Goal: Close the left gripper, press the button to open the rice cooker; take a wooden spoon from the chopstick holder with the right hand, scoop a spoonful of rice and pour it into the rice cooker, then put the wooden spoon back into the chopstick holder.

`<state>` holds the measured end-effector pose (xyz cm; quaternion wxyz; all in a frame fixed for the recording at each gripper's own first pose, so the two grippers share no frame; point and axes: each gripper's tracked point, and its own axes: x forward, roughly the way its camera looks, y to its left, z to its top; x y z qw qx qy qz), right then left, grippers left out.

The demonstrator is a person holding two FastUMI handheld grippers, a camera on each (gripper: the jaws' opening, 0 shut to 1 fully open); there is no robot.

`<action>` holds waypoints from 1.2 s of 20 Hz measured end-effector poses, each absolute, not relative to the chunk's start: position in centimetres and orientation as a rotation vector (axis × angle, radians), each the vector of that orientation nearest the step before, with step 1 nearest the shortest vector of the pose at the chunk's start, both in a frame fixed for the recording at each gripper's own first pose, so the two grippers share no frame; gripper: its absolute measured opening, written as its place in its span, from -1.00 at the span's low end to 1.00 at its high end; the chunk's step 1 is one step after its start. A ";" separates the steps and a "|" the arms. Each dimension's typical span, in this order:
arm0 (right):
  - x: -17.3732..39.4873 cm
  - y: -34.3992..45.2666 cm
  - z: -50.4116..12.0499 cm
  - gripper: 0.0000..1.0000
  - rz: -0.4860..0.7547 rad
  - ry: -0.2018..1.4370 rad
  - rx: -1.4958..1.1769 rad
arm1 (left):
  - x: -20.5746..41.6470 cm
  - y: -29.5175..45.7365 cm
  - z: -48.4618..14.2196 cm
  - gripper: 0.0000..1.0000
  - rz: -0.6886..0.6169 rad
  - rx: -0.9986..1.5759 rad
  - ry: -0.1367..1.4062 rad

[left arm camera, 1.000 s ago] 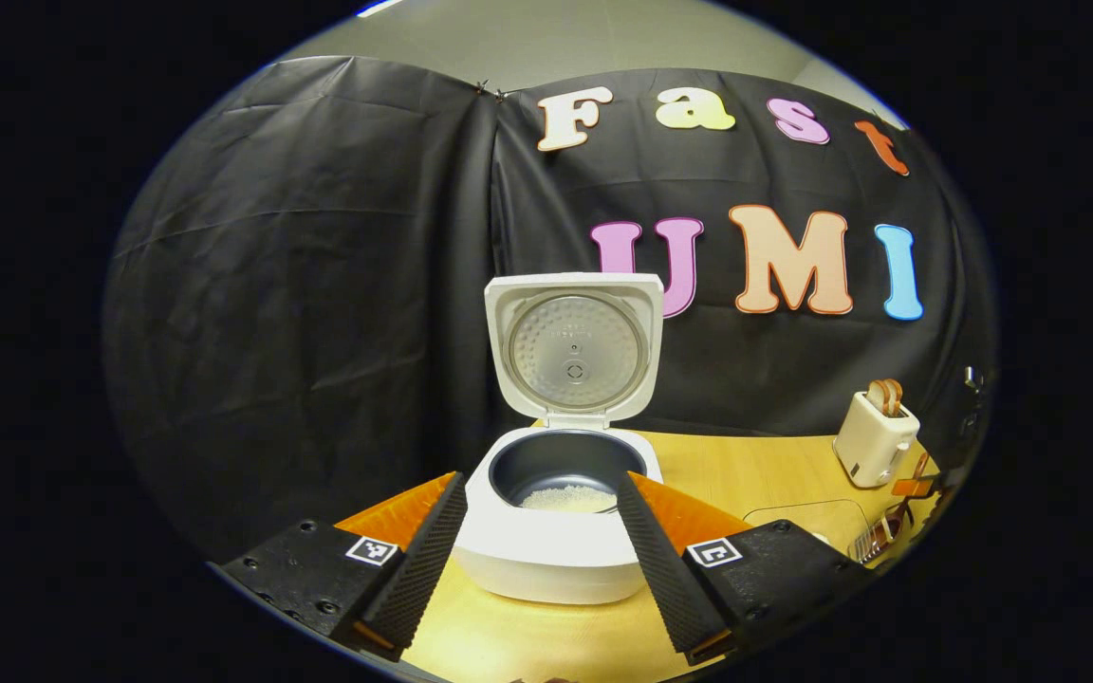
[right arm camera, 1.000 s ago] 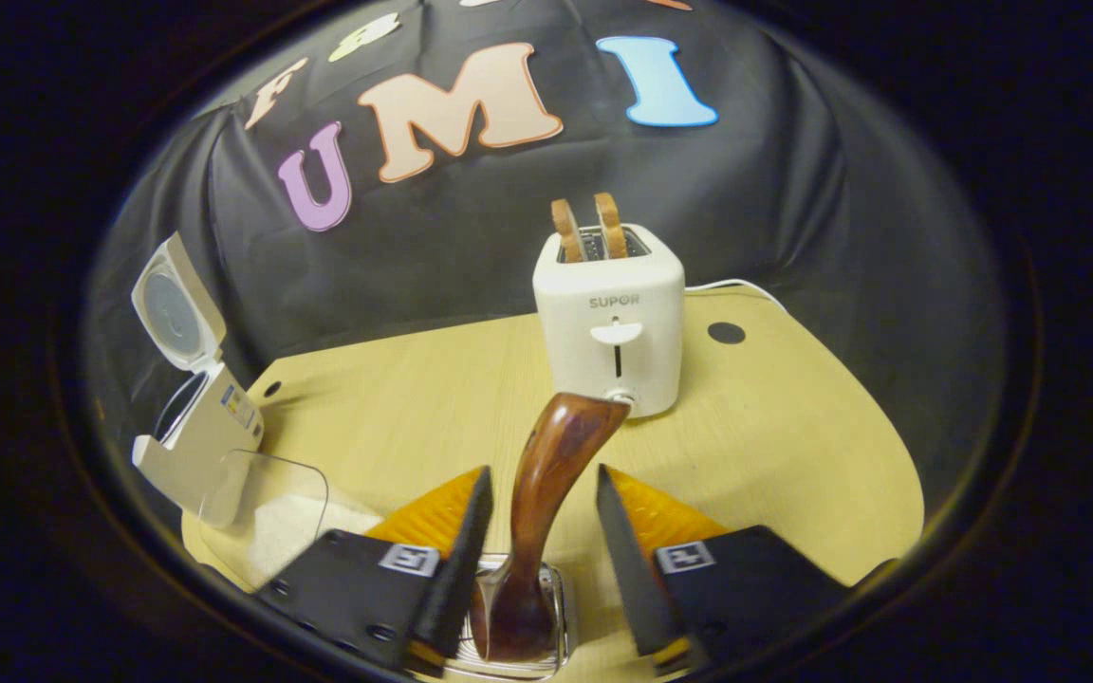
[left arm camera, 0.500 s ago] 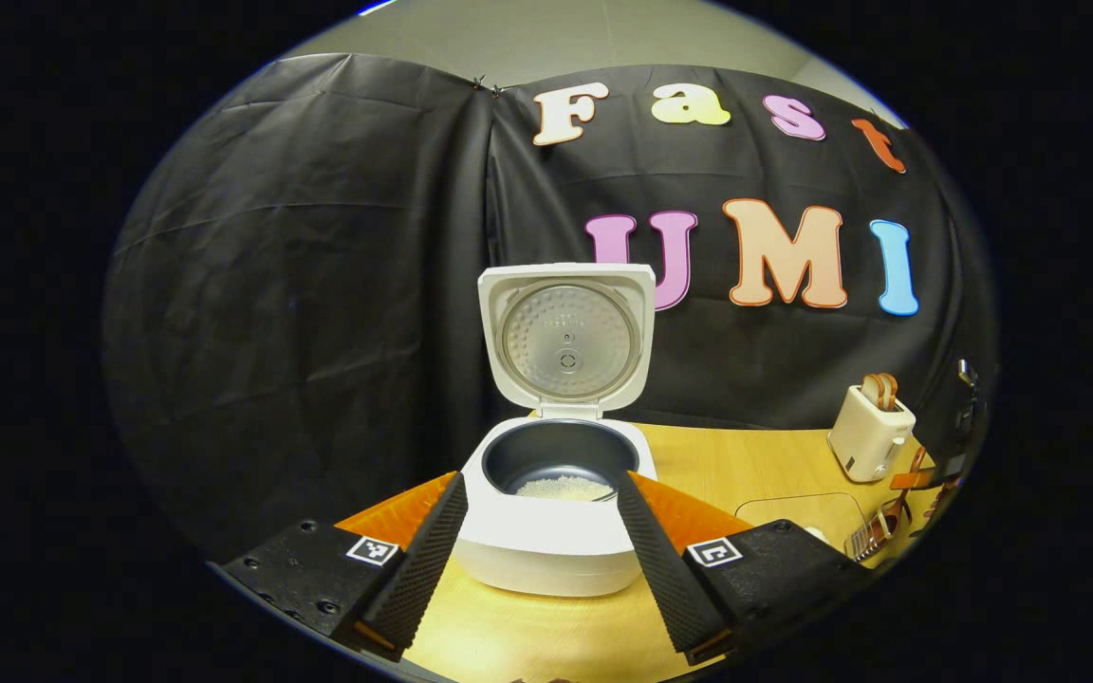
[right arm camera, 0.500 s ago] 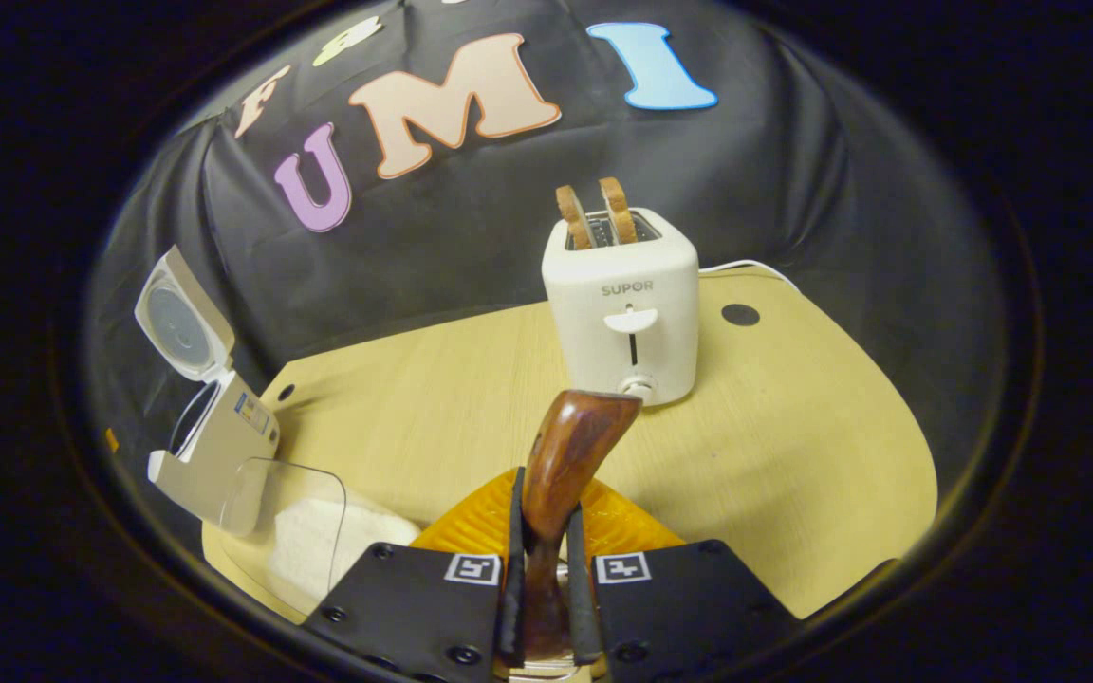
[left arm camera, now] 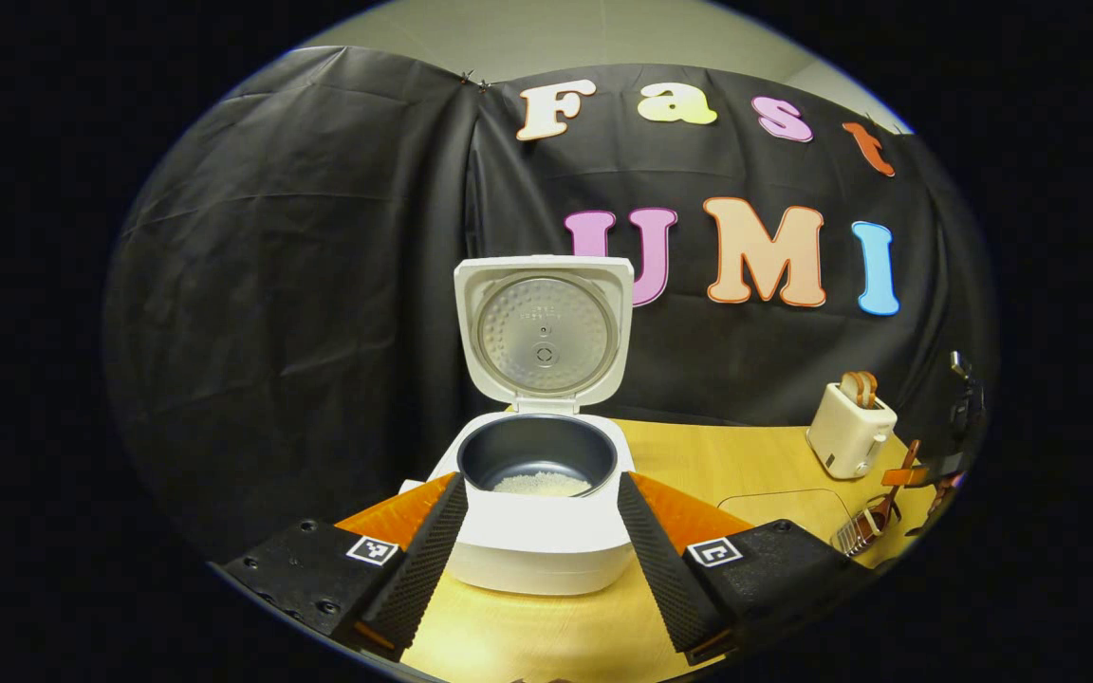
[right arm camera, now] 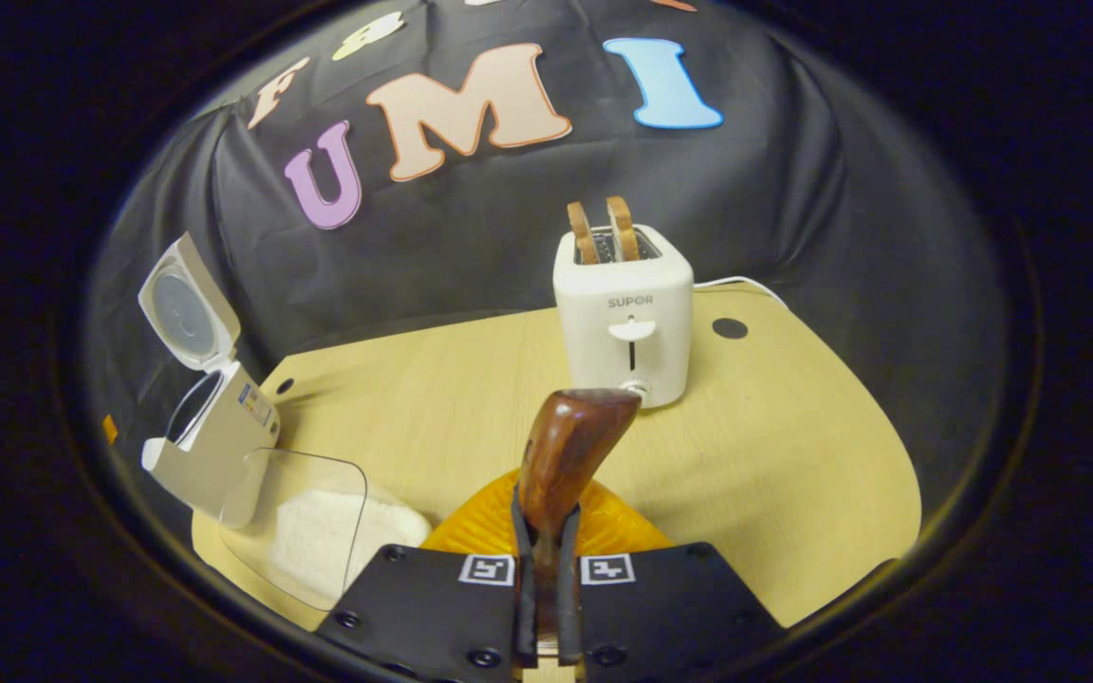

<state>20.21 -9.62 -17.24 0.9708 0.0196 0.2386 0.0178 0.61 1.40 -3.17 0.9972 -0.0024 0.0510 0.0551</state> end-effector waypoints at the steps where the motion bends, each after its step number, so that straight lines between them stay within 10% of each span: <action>1: 20.1 -9.7 -17.1 -0.79 0.025 0.474 0.040 | 0.7 1.4 -3.3 0.89 0.102 -0.004 0.102; 24: 15.8 -5.4 -4.1 -0.80 -0.063 0.191 0.191 | 2.6 2.0 -4.1 0.89 -0.086 -0.032 0.119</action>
